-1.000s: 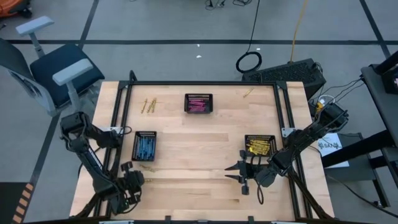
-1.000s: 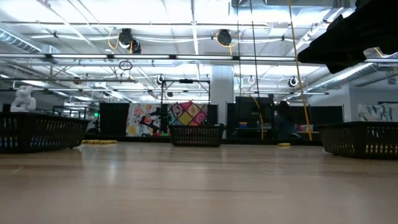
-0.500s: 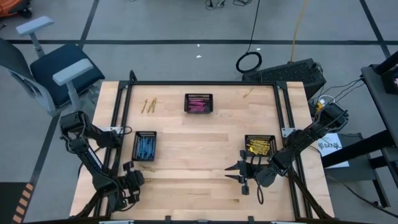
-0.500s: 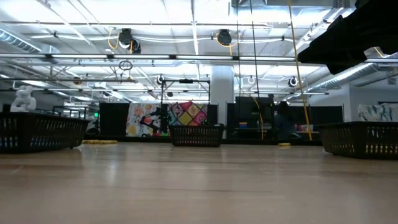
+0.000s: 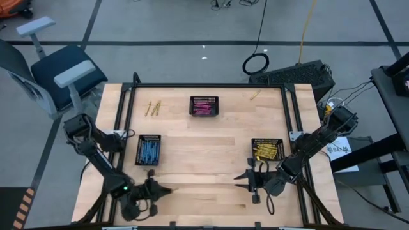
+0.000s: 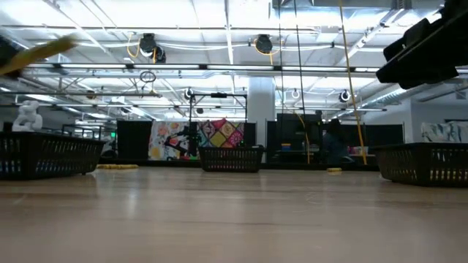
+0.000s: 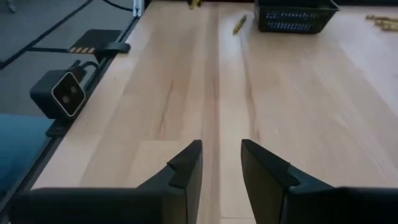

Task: Sort crayons
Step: Put the yellow crayon into the bottom right black bin

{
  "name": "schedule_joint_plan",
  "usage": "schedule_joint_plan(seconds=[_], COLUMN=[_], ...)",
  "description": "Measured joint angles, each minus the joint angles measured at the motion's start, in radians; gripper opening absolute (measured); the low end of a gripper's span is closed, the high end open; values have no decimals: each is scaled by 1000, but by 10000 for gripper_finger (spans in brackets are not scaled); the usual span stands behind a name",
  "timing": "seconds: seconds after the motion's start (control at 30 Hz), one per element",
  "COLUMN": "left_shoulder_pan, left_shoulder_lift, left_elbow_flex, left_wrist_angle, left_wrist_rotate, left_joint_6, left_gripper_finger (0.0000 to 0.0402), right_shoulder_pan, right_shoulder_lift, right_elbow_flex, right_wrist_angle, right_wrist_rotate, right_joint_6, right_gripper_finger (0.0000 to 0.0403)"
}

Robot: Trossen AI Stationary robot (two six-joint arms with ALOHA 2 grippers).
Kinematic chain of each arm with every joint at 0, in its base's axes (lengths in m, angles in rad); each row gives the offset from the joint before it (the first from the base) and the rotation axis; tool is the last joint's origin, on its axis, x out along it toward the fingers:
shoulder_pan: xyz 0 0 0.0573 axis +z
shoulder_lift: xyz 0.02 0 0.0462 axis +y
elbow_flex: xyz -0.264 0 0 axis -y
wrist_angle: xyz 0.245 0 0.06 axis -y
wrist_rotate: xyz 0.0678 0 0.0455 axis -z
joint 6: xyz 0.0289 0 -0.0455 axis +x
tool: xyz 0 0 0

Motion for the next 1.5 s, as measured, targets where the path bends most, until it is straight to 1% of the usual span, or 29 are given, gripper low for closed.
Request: schedule_joint_plan(seconds=[0.1,0.2,0.3,0.37,0.43,0.5,0.6,0.63,0.73,0.9,1.03,1.2,1.37,1.5], left_shoulder_pan=[75,156,239,287,336,374,412,419,440,460,470,471,470,470], left_shoulder_lift=[1,1,19,46,87,136,203,221,273,323,324,324,324,324], left_elbow_flex=[-1,0,0,0,2,14,61,82,151,235,248,248,248,248], left_wrist_angle=[192,379,555,674,802,894,977,993,990,956,928,926,920,922], left_wrist_rotate=[-24,-9,50,117,216,288,345,358,400,424,431,430,430,431], left_joint_6=[248,489,705,832,923,989,1085,1113,1175,1224,1217,1218,1216,1215], left_gripper_finger=[3,2,1,1,1,1,0,0,0,0,0,0,0,2], right_shoulder_pan=[2,3,-4,-6,-5,-5,-6,-10,-25,-43,-43,-57,-63,-63], right_shoulder_lift=[38,103,173,204,216,215,215,215,215,219,219,219,219,219], right_elbow_flex=[0,0,0,0,0,0,0,1,16,52,86,107,113,113], right_wrist_angle=[103,285,481,597,692,766,823,827,805,757,681,657,650,649], right_wrist_rotate=[0,1,-2,0,3,27,77,79,64,-78,-75,-71,-71,-70], right_joint_6=[-45,-101,-184,-265,-344,-397,-422,-422,-398,-426,-431,-431,-431,-431], right_gripper_finger=[95,96,105,121,141,162,183,187,191,183,166,134,94,51])
